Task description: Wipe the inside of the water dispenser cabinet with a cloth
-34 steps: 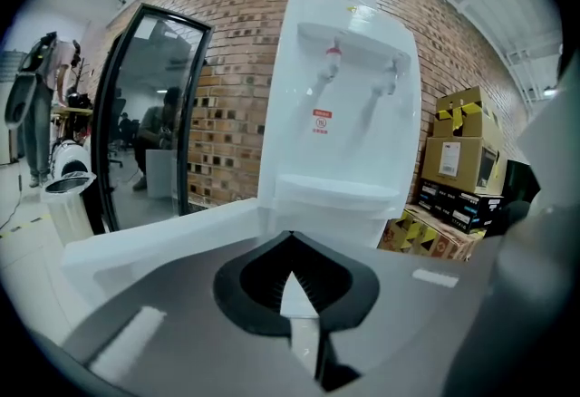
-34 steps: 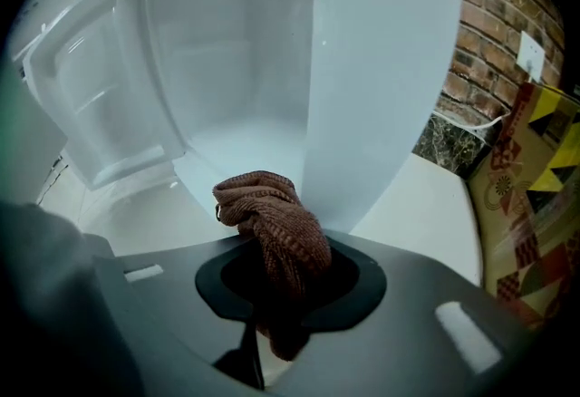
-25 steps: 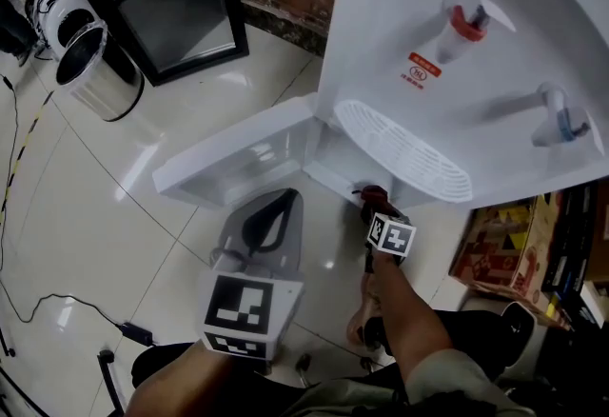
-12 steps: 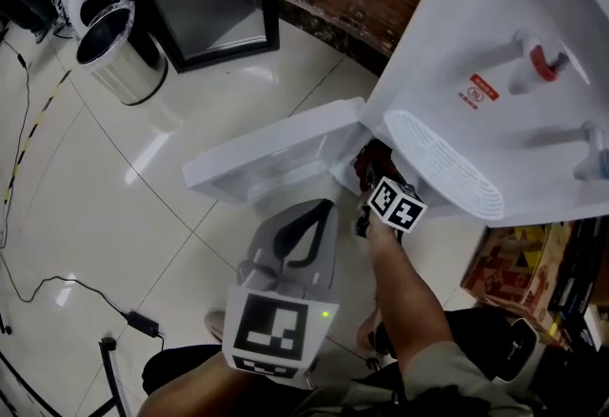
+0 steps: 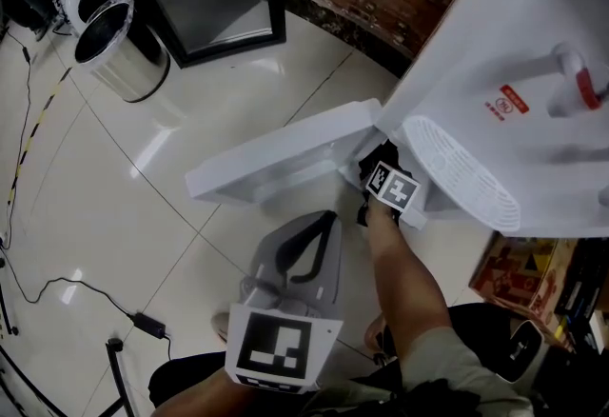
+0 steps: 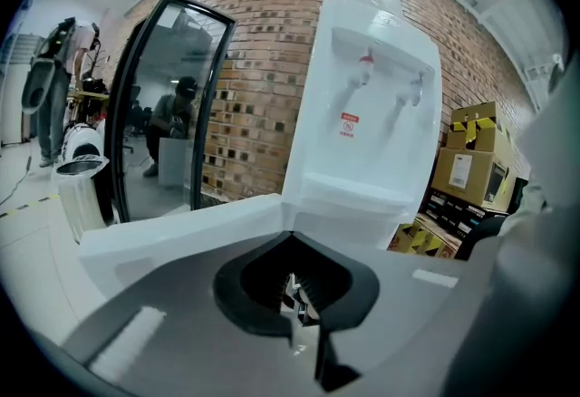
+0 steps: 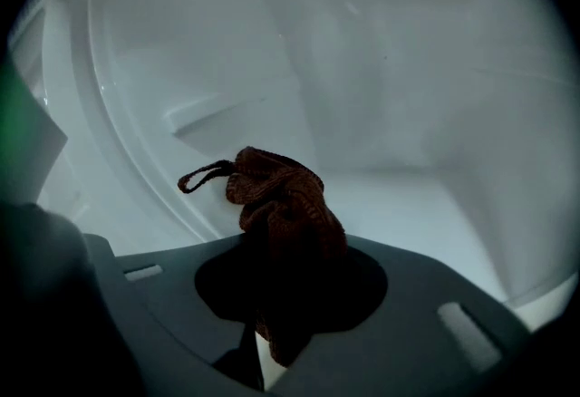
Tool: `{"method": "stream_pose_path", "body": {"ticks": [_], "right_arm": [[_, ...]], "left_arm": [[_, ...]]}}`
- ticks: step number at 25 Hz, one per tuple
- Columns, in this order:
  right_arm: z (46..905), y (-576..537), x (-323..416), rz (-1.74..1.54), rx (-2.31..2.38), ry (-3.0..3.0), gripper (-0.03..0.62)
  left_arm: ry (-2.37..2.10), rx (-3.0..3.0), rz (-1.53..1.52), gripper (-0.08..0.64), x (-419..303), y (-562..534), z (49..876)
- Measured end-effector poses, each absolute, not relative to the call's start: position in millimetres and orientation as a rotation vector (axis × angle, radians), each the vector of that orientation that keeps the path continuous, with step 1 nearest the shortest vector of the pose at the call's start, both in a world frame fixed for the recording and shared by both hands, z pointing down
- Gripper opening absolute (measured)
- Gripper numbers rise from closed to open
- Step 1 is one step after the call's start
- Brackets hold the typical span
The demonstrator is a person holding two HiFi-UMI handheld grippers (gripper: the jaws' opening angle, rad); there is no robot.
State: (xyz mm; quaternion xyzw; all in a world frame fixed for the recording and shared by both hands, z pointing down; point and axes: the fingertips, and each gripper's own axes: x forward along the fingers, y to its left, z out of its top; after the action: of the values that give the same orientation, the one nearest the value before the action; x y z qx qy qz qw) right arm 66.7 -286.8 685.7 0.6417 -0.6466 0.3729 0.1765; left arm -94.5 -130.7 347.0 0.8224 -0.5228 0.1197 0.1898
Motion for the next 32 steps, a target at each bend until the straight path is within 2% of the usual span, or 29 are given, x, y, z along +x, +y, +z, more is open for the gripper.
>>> {"method": "stream_pose_path", "body": {"ticks": [10,24,32], "right_arm": [[698,-279,75,1.089,1.777,-1.789,0.104],[694,-221,176,1.191,2.145,-1.512,0.103],[699,-176,195,1.236,2.234,-1.372,0.100]], "left_arm": [[-1.444,2.329,0.384,0.000,-79,-130,356],[-1.392,2.377,0.408,-0.001,-55,-129,361],[-1.372,2.411,0.423,0.000,-42,-129,359]]}}
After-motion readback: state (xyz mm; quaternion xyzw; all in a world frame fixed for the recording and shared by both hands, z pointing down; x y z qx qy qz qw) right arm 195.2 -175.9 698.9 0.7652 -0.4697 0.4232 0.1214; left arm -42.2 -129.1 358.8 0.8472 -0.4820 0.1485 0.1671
